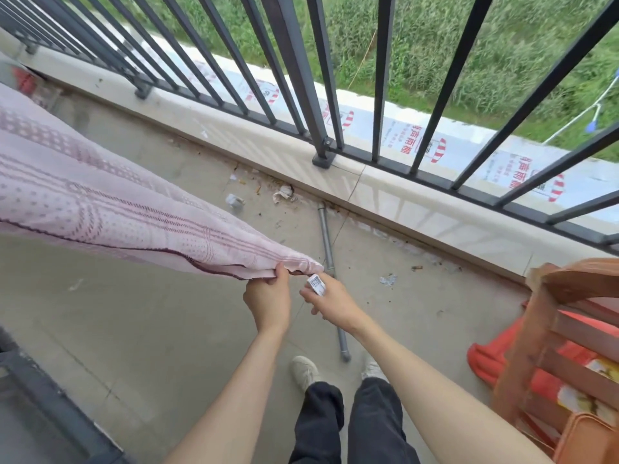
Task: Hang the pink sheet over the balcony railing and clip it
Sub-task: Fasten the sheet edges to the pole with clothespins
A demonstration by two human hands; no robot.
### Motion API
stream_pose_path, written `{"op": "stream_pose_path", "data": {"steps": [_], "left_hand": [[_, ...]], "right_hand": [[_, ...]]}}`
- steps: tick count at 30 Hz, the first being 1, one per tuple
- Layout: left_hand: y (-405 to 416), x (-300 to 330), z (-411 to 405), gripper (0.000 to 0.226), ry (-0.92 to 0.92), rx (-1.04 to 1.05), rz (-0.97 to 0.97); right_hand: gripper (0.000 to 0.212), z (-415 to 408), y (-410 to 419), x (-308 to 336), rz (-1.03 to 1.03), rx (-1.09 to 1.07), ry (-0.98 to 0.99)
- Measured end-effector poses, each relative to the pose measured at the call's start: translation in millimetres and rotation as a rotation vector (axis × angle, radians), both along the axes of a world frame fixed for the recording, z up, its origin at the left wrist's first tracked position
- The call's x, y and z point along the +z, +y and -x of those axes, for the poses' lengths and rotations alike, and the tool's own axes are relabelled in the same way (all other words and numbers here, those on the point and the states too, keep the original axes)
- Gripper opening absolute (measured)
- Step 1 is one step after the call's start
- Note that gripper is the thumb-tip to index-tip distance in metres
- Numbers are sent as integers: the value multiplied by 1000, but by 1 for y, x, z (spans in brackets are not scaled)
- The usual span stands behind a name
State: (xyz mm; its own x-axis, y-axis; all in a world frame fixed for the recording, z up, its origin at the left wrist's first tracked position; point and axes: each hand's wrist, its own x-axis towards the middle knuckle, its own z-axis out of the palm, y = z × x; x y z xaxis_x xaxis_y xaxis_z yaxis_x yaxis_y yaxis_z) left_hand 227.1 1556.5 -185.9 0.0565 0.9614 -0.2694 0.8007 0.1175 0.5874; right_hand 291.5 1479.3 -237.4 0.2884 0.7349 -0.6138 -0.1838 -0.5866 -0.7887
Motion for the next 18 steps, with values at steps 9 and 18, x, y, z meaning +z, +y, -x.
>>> {"op": "stream_pose_path", "data": {"steps": [9, 18], "left_hand": [[-1, 10, 0, 31, 26, -46, 0], [6, 7, 14, 30, 30, -144, 82]], "right_hand": [[18, -1, 1, 5, -129, -361, 169], [19, -3, 31, 12, -251, -212, -109]]}}
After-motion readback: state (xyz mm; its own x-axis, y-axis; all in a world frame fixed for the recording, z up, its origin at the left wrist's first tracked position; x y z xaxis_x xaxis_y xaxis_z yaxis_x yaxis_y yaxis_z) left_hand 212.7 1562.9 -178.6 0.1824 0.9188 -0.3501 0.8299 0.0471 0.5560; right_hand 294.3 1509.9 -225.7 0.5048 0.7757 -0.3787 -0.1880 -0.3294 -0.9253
